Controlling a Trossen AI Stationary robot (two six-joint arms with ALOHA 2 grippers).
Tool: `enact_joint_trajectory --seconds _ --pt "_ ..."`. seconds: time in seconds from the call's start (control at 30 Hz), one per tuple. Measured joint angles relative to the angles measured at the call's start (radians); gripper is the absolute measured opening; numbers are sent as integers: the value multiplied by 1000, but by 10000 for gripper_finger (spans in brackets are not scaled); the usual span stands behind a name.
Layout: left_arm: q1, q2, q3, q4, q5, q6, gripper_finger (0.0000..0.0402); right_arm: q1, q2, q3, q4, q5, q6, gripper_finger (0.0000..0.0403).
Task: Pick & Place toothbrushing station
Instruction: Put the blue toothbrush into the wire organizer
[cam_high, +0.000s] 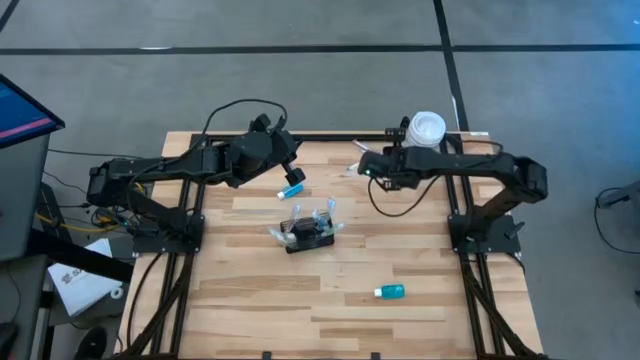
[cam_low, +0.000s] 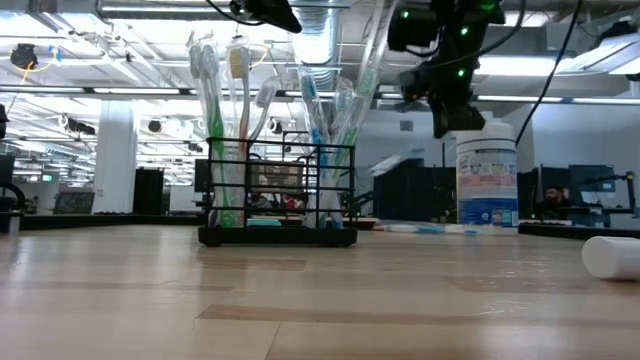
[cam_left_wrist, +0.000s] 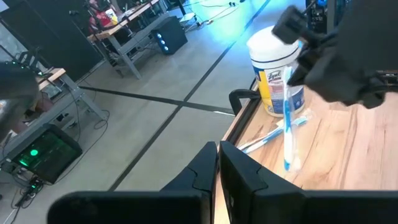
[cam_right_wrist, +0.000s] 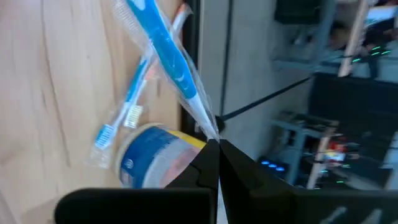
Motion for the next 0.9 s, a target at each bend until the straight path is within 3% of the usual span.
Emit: enact_joint_trajectory --seconds 0.23,0.9 --pt "0 0 0 2 25 -45 12 93 -17 0 -22 151 0 0" --pt "8 0 0 17 319 -187 12 331 -21 126 -13 510 -66 0"
